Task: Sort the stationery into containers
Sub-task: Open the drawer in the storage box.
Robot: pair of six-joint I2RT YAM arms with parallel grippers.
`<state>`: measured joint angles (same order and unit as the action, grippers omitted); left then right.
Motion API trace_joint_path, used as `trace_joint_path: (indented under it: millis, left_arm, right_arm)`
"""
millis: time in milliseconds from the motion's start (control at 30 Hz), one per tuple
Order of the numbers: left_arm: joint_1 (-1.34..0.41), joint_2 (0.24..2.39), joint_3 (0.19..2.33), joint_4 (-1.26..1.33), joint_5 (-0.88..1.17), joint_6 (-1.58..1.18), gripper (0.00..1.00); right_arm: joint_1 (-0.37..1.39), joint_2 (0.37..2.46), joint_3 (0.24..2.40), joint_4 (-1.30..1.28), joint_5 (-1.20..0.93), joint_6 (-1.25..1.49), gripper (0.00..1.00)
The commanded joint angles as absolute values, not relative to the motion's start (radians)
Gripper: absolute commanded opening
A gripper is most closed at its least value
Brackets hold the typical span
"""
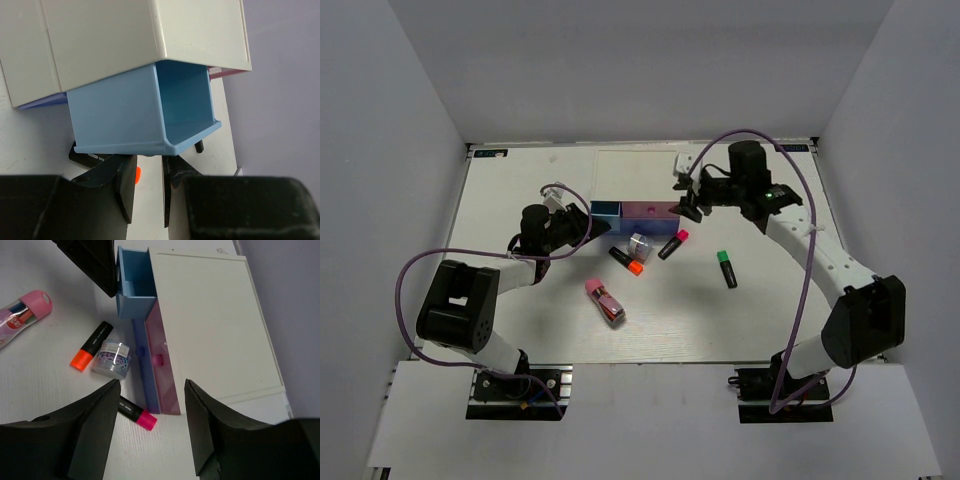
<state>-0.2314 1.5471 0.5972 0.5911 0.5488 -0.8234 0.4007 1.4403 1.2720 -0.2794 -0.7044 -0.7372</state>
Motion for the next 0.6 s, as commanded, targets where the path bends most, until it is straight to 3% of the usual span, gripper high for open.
trace_joint_path:
  millis: [0,567]
  left_arm:
    - [-0.249,1.581,0.592,0.492,0.597,-0.796,0.06]
    - [-0.249,1.591,0.592,0.511,0.606,-0.815,0.06]
  right_arm:
    - [0.466,1.479,1.313,-0.216,-0.617,-0.755,0.6]
    - [0.601,1.695,1.402,-0.115,-0.321,-0.824,0.62]
